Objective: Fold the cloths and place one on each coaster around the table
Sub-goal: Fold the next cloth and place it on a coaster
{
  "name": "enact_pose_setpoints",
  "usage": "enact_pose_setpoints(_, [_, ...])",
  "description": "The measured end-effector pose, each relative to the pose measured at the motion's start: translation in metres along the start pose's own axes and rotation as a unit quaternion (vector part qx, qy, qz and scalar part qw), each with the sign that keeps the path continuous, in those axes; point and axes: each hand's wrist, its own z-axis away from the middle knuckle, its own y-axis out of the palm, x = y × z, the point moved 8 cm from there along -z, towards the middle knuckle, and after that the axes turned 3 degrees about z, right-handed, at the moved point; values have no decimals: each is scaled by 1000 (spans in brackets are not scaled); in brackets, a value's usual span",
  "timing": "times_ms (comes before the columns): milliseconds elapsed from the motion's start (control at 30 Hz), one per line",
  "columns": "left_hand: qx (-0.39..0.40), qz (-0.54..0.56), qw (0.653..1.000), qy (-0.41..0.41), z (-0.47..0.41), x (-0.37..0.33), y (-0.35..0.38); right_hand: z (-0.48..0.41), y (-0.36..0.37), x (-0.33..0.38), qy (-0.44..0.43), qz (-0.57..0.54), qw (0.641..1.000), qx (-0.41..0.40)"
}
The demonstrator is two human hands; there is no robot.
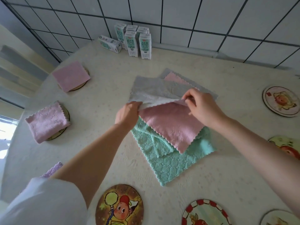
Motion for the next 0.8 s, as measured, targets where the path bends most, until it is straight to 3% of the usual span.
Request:
enact_pose_setpoints(167, [-71, 38, 995, -60, -28, 12, -52, -19, -25, 13, 19, -26, 997, -73])
enact_pose_setpoints(367, [-142, 102, 984, -23, -19, -5, -113, -7, -50, 46, -8, -51, 986, -159])
enact_pose_setpoints(567, [-140, 83, 985, 59, 50, 9, -130, 57, -21, 79, -63, -28, 990, -120])
enact_pose_setpoints(800, [-62, 40, 982, 174, 169, 57, -89, 158, 72, 86, -60, 28, 998, -10])
